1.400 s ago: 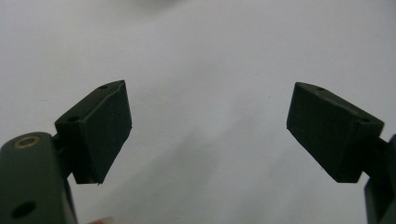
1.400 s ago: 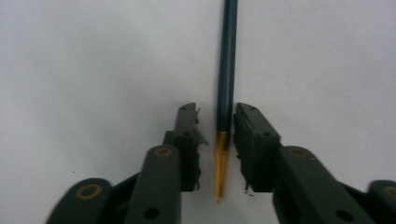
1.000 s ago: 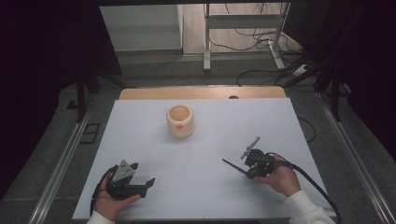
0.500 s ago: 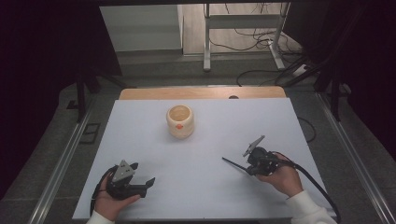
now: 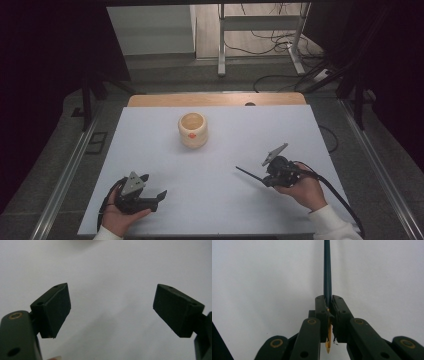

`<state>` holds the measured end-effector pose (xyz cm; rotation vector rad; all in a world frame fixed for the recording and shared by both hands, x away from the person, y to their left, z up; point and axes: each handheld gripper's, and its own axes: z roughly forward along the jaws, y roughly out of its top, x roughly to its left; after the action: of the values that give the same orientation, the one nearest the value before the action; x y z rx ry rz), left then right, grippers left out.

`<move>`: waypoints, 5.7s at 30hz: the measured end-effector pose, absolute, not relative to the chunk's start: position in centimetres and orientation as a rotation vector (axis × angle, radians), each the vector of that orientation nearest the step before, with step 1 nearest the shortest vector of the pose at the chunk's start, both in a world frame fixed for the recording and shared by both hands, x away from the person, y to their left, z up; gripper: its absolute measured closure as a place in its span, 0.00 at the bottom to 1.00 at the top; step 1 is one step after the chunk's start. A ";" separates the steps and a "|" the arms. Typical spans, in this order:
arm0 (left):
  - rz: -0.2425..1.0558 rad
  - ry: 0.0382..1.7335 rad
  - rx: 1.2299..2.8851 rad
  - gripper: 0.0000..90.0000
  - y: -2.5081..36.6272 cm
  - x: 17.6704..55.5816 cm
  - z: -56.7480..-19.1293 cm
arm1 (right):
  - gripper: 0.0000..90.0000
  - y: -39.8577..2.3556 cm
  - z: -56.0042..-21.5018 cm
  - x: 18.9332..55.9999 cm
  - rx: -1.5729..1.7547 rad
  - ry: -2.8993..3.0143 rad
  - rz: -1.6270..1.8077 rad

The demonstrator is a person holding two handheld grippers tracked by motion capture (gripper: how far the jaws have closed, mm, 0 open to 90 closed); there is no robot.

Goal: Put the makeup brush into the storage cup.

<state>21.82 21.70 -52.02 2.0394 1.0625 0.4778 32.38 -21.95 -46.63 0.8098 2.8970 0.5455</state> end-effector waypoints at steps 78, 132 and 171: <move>0.544 0.760 2.208 0.19 12.3 24.7 -50.2 | 0.94 -16.3 -44.8 32.1 0.609 2.951 0.650; 0.517 0.682 2.187 0.20 9.5 25.5 -49.8 | 0.94 -12.6 -45.3 31.9 0.507 3.010 0.635; 0.591 0.504 2.339 0.70 6.5 25.8 -50.5 | 0.94 -11.8 -44.9 31.4 0.472 3.036 0.682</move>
<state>25.77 6.51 -50.50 2.3390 0.5038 0.5913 31.42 -11.77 -44.91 0.4718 3.0363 0.6822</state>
